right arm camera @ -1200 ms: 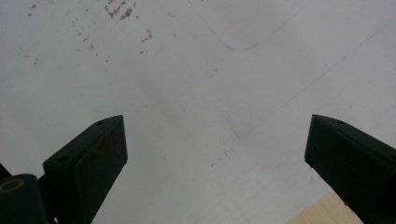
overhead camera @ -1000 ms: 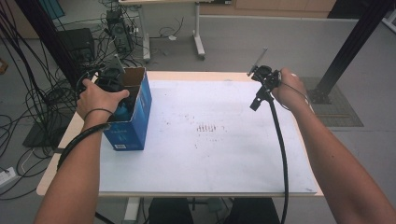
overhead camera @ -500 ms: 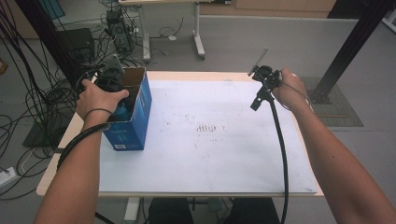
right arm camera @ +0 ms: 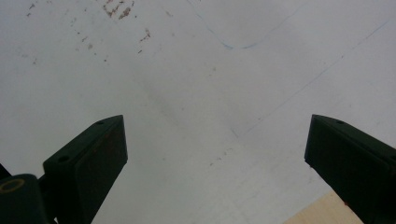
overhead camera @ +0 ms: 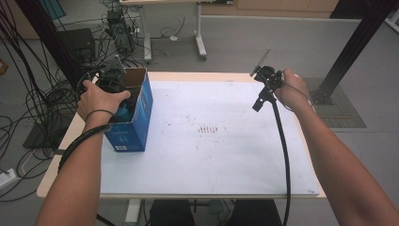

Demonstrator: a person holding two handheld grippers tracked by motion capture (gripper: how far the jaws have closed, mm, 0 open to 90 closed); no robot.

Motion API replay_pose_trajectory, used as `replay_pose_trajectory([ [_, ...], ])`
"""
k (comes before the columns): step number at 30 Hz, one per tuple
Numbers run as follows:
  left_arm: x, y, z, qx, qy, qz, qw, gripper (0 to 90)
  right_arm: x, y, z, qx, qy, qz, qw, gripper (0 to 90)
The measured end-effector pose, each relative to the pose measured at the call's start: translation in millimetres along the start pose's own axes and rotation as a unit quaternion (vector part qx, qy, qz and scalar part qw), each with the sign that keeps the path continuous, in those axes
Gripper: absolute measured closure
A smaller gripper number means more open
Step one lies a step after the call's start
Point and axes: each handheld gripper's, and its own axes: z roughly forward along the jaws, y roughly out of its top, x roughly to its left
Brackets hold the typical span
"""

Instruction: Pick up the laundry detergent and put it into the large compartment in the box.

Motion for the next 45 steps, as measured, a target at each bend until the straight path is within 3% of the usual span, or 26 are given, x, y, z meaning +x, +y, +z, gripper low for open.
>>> replay_pose_trajectory([
  [35, 0.4, -1.3, 0.1, -0.004, 0.001, -0.006, 1.0000, 37.4, -0.1, -0.9, -0.8, -0.001, 0.001, -0.001, 1.0000, 5.6],
  [45, -0.7, -0.6, 1.7, 0.000, 0.005, 0.001, 1.0000, 34.5, 0.0, 0.3, 0.3, 0.001, 0.000, 0.000, 1.0000, 5.6],
])
